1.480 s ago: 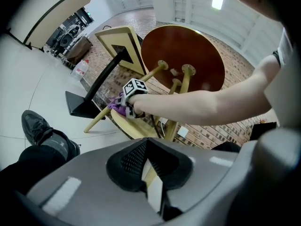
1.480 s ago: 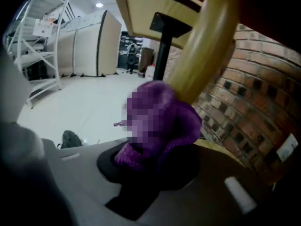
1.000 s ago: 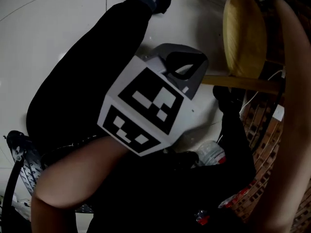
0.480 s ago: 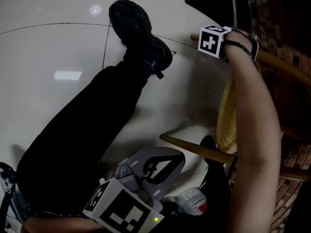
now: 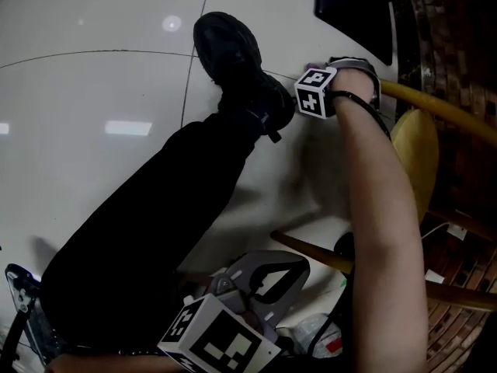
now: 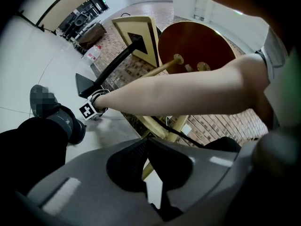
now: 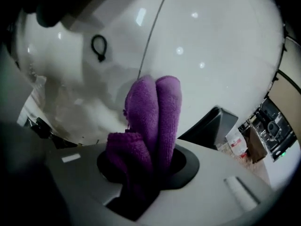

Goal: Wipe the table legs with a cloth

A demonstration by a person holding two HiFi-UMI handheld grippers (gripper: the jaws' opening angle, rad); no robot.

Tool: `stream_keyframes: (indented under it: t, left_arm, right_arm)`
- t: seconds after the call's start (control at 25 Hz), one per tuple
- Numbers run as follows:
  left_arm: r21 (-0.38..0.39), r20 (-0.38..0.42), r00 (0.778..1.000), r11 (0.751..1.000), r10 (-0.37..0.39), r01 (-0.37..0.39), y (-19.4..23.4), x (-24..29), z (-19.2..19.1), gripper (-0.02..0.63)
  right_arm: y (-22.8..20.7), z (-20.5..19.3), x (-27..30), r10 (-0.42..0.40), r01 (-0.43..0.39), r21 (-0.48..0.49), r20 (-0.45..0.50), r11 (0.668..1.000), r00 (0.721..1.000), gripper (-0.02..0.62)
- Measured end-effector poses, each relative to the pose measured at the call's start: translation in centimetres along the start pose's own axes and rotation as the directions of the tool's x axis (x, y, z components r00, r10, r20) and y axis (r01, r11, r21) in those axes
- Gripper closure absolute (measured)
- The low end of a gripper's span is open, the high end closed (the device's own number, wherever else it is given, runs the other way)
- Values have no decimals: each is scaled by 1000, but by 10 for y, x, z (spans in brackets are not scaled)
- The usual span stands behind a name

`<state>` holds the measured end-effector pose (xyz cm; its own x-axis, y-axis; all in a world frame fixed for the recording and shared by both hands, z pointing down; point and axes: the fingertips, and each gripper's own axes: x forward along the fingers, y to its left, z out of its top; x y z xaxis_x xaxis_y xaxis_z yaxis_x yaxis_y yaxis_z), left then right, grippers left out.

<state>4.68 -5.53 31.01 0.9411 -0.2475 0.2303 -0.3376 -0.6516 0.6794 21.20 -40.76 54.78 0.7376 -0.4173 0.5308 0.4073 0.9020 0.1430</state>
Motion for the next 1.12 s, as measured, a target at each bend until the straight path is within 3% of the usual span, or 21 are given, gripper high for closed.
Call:
stream_keyframes:
  t: [0.04,0.08,0.24,0.4,0.52,0.64,0.8,0.92,1.04,1.12]
  left_arm:
    - [-9,3,1000,1000,-4,4,0,1,-1,594]
    - [-17,5,1000,1000,-9,9,0,1,-3,594]
    - [-50,16,1000,999,-4,5,5,-3,-14,594]
    - [-28,53,998,999,24,-22,11,-10,-1,594]
    - [28,53,998,999,32,-34,13,-15,-1,594]
    - [59,47,999,998,19,-21,4,-12,-4,594]
    - [90,-10,1000,996,19,-18,-5,0,-25,594]
    - [140,-47,999,990,18,-11,-7,-1,-42,594]
    - [226,-39,999,974,2,7,-22,7,-44,594]
    - [286,-34,999,958,-18,27,-40,16,-46,594]
  right_arm:
    - [-1,5,-12,-7,7,5,34,1000,999,528]
    - [-2,8,-24,-14,14,5,51,1000,999,540]
    - [-11,-15,-85,-49,49,2,9,999,999,543]
    - [12,-51,-179,-48,29,151,124,988,991,540]
    - [46,-80,-256,-134,63,301,223,952,966,540]
    - [79,-104,-313,-258,89,473,306,876,916,540]
    - [140,-120,-363,-384,-2,655,446,756,809,538]
    - [202,-113,-397,-458,-183,736,574,652,679,538]
    - [263,-118,-410,-564,-420,767,641,485,521,537]
    - [298,-131,-405,-644,-537,761,622,363,446,537]
